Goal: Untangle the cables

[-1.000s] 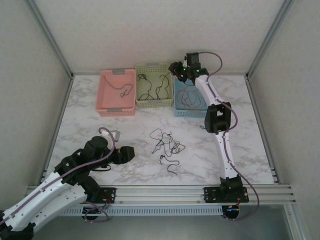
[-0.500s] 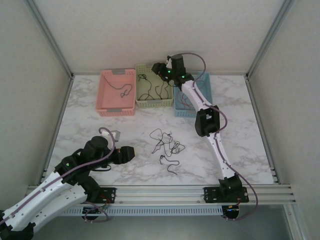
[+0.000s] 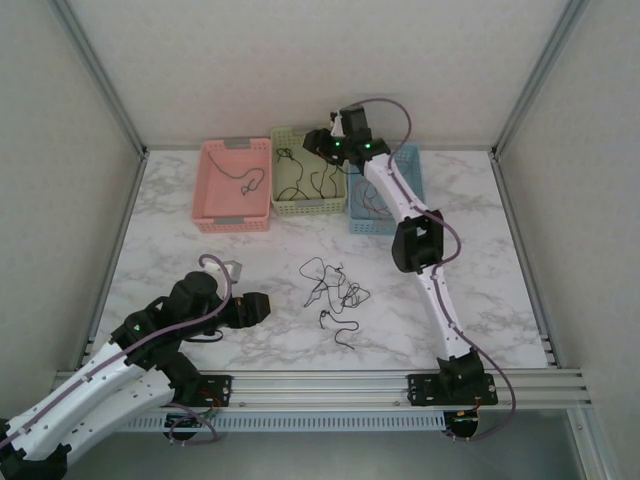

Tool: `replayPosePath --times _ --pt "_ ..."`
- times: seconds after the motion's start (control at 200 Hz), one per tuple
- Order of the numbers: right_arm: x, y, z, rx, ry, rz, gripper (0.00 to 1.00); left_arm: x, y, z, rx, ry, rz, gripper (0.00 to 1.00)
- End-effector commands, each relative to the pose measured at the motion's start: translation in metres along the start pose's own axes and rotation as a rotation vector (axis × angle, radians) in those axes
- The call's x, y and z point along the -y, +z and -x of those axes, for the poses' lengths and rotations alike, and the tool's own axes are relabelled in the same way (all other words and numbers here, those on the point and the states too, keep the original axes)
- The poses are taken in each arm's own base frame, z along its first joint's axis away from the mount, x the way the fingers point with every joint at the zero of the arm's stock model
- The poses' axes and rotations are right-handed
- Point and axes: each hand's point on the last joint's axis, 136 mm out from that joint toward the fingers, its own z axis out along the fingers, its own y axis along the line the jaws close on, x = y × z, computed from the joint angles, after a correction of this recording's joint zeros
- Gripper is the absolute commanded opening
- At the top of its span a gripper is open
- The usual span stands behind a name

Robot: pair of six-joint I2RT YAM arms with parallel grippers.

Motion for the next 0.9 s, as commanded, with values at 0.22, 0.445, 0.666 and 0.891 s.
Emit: replayPosePath --times 0.22,0.445,0.666,0.891 --pt "-0.057 -0.210 -0.048 0.075 -0.161 -0.133 0.48 0.032 0.044 0.025 -0.049 0.075 -0.021 0.78" --pt "-0.016 -0.281 -0.142 0.070 -0.116 -0.183 0.48 0.045 0.106 0.045 -0.107 0.168 0.020 0.77" --pt "0.020 -0.332 -0.197 0.091 -0.128 -0.285 0.51 0.037 0.164 0.047 -0.182 0.223 0.085 0.73" --pt "0.043 -0.341 -0.223 0.062 -0.107 -0.345 0.51 0.027 0.190 0.053 -0.209 0.234 0.133 0.59"
